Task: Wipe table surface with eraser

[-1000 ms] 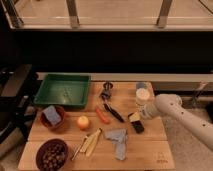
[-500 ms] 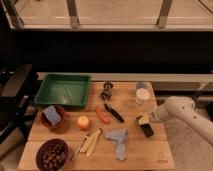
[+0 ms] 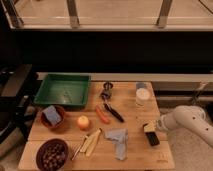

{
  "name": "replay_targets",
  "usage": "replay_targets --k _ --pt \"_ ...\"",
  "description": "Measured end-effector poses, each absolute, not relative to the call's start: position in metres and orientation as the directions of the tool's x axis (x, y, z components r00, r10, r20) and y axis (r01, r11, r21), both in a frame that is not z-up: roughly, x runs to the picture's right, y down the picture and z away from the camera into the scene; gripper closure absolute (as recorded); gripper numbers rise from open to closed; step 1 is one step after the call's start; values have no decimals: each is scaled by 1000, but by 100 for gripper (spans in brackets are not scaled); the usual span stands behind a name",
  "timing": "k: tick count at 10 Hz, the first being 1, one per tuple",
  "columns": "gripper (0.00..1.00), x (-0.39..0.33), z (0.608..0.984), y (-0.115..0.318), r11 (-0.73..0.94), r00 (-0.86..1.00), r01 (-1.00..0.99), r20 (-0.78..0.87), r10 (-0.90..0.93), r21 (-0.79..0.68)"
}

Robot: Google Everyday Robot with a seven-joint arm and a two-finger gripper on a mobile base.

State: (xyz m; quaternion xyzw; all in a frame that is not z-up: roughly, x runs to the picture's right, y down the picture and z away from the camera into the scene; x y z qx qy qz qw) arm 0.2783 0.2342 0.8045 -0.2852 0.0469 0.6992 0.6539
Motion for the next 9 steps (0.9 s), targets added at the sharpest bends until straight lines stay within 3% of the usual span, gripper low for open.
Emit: replay_targets --k 5,9 --pt "100 262 835 190 -57 96 -941 -422 901 -335" --pt "100 224 832 209 -63 140 -905 -435 890 -422"
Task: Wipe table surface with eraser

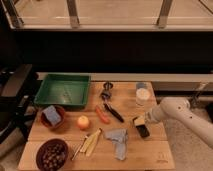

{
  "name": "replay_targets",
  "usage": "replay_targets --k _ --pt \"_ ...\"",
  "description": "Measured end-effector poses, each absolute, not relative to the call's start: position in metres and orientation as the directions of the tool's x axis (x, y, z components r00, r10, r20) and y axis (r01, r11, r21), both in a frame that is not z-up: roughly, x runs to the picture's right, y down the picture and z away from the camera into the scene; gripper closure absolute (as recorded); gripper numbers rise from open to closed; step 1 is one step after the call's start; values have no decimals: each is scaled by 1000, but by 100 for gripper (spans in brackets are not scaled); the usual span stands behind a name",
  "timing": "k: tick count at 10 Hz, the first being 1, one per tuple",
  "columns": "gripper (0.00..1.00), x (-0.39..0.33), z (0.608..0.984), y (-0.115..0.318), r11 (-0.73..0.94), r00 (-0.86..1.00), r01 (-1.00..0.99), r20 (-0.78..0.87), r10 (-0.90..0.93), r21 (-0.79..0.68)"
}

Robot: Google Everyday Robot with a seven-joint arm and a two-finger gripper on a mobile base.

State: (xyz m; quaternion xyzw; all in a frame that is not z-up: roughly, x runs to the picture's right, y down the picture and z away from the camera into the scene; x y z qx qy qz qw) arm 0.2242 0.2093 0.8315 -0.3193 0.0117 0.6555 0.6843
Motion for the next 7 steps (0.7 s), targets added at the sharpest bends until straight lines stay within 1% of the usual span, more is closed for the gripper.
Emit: replay_targets --k 2,4,7 --pt "100 219 811 233 -113 113 -894 -461 880 -434" --pt "100 227 790 256 -173 54 -902 -499 865 -397" --pt "100 262 781 254 -176 12 -932 -511 859 -317"
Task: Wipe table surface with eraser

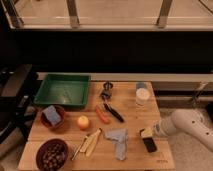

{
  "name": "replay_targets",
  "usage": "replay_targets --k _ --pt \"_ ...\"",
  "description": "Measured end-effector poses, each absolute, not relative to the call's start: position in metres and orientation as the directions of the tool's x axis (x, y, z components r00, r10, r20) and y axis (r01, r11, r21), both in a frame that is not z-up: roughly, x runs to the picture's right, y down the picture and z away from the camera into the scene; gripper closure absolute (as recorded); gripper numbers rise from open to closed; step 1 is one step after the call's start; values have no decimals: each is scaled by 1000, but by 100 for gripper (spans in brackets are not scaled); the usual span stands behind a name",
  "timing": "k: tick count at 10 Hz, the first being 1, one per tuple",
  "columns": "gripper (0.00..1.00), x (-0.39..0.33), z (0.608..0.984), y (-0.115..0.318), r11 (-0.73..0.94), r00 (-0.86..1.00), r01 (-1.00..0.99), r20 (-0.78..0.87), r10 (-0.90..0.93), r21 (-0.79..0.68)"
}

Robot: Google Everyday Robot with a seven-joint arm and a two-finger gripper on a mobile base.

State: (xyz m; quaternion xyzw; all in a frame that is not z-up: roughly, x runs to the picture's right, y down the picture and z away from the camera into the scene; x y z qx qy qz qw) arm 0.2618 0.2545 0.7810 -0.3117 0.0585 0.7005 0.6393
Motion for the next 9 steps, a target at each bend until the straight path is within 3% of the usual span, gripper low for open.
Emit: replay_targets --k 5,9 --pt "100 268 828 203 -80 87 -950 -497 863 -303" --pt "100 238 834 207 -54 138 -935 -502 854 -350"
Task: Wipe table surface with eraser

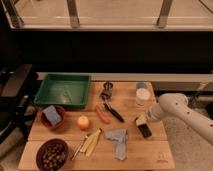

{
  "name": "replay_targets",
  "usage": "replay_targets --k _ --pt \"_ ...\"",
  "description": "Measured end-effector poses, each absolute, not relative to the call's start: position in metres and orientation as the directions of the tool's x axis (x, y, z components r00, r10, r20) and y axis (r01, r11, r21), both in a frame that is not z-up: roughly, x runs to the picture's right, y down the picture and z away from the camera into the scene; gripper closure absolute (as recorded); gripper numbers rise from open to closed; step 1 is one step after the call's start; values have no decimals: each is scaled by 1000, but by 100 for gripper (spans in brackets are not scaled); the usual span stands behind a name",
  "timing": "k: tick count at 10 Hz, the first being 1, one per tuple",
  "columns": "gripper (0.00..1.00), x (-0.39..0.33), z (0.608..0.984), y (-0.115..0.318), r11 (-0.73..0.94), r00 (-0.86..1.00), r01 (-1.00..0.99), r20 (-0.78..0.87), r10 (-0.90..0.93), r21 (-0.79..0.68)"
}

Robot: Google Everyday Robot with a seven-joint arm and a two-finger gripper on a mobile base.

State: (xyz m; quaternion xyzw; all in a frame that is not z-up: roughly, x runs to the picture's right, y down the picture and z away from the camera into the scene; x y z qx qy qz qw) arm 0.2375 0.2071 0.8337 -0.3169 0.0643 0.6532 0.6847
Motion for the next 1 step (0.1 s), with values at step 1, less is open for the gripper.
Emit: replay_targets --k 1 --pt "97 239 827 214 -65 128 -935 -502 855 -349"
